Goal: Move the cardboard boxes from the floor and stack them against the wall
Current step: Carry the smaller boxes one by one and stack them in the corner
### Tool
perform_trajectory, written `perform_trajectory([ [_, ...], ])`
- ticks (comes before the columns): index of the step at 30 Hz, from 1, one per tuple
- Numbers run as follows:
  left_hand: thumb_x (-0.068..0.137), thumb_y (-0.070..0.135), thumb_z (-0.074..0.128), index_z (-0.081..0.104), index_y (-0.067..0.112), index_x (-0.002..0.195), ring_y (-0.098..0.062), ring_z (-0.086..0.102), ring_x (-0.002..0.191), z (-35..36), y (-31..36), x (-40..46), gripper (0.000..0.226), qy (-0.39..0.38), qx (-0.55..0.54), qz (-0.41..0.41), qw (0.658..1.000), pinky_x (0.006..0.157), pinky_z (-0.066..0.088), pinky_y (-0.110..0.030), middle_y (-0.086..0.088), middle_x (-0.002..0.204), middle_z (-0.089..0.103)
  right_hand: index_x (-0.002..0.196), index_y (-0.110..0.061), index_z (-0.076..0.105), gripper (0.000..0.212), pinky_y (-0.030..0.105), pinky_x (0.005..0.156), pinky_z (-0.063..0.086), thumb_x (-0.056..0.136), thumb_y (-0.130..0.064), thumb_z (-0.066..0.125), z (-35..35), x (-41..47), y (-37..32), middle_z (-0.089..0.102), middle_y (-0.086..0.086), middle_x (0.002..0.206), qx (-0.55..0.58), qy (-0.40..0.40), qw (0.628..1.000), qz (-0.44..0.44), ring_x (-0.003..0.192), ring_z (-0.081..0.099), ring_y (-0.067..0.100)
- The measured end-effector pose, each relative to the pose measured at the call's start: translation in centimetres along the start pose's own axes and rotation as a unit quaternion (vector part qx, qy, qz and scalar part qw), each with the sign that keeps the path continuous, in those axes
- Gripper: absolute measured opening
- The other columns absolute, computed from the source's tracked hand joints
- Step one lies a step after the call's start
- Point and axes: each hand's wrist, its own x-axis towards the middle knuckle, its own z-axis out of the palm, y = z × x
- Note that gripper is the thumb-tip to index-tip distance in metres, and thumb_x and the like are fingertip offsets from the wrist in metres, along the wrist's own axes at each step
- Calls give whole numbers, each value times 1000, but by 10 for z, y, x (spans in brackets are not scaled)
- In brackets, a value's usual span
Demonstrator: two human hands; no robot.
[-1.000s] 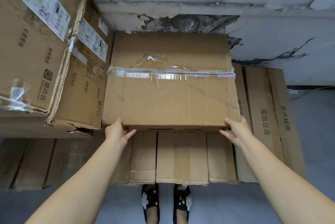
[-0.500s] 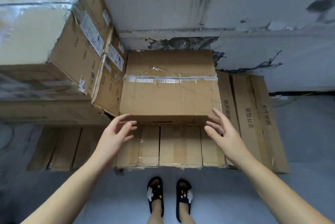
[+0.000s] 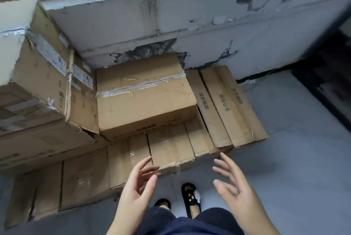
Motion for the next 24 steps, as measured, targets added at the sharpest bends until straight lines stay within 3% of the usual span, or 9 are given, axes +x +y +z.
perform_trajectory([
  [6,84,26,57,52,27,120,-14,65,99,-20,2,4,37,-156,50,52,985,91,50,-36,8,106,67,128,-39,42,56,9,87,46,89,-3,57,49,-68,11,57,-31,118,69,187,980,11,114,55,-6],
  [9,83,21,55,54,27,116,-16,66,98,-26,-5,-4,34,-215,54,67,973,90,51,-33,4,105,68,127,-37,44,55,13,88,47,88,-1,57,75,-110,23,61,-25,117,101,283,954,25,112,58,-1],
  [12,87,3,53,55,27,113,-15,66,93,-23,-9,-20,35,-295,74,92,948,84,53,-24,-7,98,69,125,-35,46,52,9,83,47,87,-1,57,92,-157,34,64,-10,117,133,383,913,42,108,61,1],
  [14,88,5,57,57,26,113,-16,66,91,-19,-9,-31,33,-347,85,110,928,80,53,-20,-4,100,68,124,-34,47,44,8,80,47,86,-17,61,100,-184,36,64,-6,119,150,448,880,43,106,62,0],
  [16,86,22,63,63,30,113,-17,67,91,-11,-11,-42,29,-395,92,124,906,78,53,-19,3,105,67,124,-34,48,47,14,83,50,81,-45,63,108,-210,37,65,-11,115,161,502,849,41,106,62,1],
  [18,74,37,62,62,43,108,-15,68,89,1,-15,-58,34,-439,103,135,882,77,53,-20,4,107,67,125,-35,47,45,26,88,52,82,-43,58,115,-236,44,62,-19,116,165,547,819,45,108,62,4],
  [20,67,44,57,61,53,103,-13,68,89,14,-19,-78,37,-478,113,142,860,77,53,-20,5,107,67,125,-36,48,48,30,89,52,78,-34,56,119,-266,51,62,-18,118,171,584,792,47,108,62,5],
  [24,67,45,57,61,53,102,-12,68,91,43,-27,-134,36,-548,109,149,816,80,53,-21,5,105,68,127,-36,47,72,21,84,53,66,-70,63,123,-335,65,61,-18,119,174,642,745,52,110,61,4],
])
